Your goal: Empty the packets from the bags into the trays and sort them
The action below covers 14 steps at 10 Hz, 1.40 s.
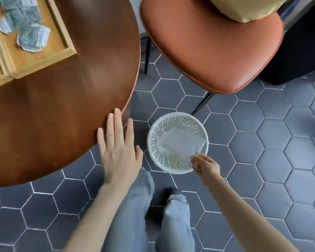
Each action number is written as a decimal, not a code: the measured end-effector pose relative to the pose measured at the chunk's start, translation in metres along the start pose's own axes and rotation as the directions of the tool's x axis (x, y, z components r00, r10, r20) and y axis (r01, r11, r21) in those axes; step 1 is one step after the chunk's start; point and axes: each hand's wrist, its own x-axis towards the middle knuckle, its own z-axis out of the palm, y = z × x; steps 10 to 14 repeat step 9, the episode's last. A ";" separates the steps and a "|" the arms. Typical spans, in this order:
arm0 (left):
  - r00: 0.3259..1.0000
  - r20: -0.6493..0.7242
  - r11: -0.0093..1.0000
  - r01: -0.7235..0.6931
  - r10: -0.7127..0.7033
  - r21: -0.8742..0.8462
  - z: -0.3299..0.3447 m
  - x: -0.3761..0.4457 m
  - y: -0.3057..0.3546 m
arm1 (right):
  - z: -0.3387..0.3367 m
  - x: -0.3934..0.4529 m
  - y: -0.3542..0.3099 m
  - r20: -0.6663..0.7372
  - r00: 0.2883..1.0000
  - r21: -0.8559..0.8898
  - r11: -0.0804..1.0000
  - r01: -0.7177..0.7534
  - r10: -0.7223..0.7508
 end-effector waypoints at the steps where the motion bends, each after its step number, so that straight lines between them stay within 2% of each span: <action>1: 0.990 -0.138 0.999 -0.009 0.015 0.046 0.022 0.003 -0.002 | 0.017 0.043 0.012 -0.032 0.999 -0.028 1.000 -0.006 0.005; 2: 0.948 -0.317 0.995 0.005 0.026 0.097 0.042 0.010 -0.004 | 0.030 0.085 0.027 -0.074 0.997 -0.091 0.996 -0.003 -0.004; 3: 0.891 -0.452 0.994 0.005 0.045 0.110 0.056 0.016 -0.005 | 0.044 0.117 0.037 -0.058 0.998 -0.103 0.995 0.003 -0.009; 4: 0.852 -0.520 0.994 -0.006 0.060 0.105 0.060 0.017 -0.006 | 0.052 0.143 0.050 -0.030 0.998 -0.239 0.969 -0.058 0.052; 5: 0.838 -0.544 0.996 0.003 0.043 0.084 0.060 0.017 -0.005 | 0.053 0.154 0.057 -0.061 0.993 -0.386 0.916 -0.113 0.097; 6: 0.852 -0.523 0.997 0.055 -0.020 0.052 0.056 0.016 -0.001 | 0.053 0.141 0.051 -0.018 0.999 -0.476 0.878 -0.047 0.044; 7: 0.879 -0.475 0.997 0.073 -0.047 0.036 0.051 0.013 0.002 | 0.050 0.124 0.038 0.060 0.998 -0.491 0.870 0.040 -0.013; 8: 0.921 -0.382 0.995 0.090 -0.071 0.032 0.039 0.011 0.004 | 0.042 0.100 0.019 0.108 0.993 -0.490 0.866 0.102 -0.056; 9: 0.948 -0.291 0.991 0.119 -0.130 -0.055 0.020 0.007 0.007 | 0.029 0.068 -0.005 0.162 0.978 -0.491 0.849 0.193 -0.129; 14: 0.948 -0.291 0.991 0.119 -0.130 -0.055 0.020 0.007 0.007 | 0.029 0.068 -0.005 0.162 0.978 -0.491 0.849 0.193 -0.129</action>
